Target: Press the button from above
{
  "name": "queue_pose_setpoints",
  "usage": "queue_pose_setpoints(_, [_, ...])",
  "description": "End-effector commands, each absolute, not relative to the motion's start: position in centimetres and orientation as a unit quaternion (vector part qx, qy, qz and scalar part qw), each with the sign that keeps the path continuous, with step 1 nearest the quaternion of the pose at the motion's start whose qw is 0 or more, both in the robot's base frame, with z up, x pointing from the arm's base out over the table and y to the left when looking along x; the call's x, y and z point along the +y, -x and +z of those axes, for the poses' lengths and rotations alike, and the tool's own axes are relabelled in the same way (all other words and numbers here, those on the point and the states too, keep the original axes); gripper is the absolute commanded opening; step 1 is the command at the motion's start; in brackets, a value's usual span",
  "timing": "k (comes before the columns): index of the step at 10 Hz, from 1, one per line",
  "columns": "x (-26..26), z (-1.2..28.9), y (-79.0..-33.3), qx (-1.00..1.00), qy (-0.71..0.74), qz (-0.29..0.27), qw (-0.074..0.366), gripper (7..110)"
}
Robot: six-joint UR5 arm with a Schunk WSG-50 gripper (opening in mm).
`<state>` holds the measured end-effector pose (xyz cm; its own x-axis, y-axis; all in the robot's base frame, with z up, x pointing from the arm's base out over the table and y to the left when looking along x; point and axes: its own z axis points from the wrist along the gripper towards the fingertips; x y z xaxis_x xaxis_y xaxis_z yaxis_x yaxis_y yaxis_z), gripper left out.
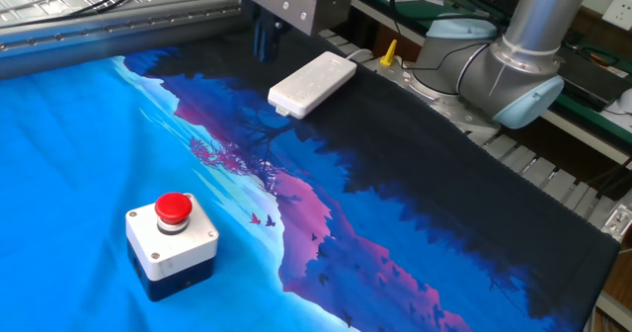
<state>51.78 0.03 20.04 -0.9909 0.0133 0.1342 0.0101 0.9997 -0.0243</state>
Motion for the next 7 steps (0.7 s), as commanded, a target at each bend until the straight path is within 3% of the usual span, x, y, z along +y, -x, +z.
queue_pose_setpoints(1, [0.51,20.20,-51.28,-0.997,0.012,0.007,0.075,7])
queue_pose_setpoints(7, [1.08,20.11,-51.85,-0.998,0.019,-0.004,0.064,7])
